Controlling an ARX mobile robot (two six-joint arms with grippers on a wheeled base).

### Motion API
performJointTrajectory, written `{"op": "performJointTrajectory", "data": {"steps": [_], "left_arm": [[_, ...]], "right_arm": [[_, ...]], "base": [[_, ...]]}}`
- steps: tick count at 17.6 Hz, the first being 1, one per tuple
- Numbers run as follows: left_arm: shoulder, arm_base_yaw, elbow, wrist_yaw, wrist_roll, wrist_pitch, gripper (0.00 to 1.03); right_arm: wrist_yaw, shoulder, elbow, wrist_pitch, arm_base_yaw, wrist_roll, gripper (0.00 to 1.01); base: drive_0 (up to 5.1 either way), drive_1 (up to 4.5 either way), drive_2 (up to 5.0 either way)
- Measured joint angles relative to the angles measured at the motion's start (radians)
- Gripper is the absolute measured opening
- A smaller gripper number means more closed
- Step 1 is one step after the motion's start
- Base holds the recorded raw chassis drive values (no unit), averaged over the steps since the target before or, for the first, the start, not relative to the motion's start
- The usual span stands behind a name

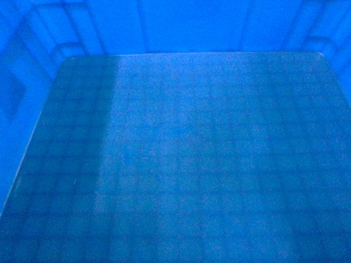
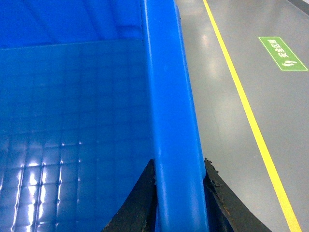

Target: Place box next to blue box on left shelf

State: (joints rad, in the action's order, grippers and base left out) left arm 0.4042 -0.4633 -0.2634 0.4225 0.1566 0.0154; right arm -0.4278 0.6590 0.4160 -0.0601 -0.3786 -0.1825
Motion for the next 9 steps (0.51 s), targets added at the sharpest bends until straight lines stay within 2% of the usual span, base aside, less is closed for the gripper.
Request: {"op": "performJointTrajectory", "data": {"steps": [8, 9], "left_arm": [[0.001, -0.001, 0.000, 0.000, 0.000, 0.000, 0.09], [0.001, -0.003, 0.000, 0.001, 0.000, 0.001, 0.09]], "right_arm": [[-0.003, -0.001, 0.000, -0.001, 0.000, 0.000, 0.18], [-0.006, -0.001, 0.000, -0.002, 0.000, 0.000, 0.18]], "base": [[-1.3, -1.29, -1.3], [0.1, 3.98, -3.8]]}}
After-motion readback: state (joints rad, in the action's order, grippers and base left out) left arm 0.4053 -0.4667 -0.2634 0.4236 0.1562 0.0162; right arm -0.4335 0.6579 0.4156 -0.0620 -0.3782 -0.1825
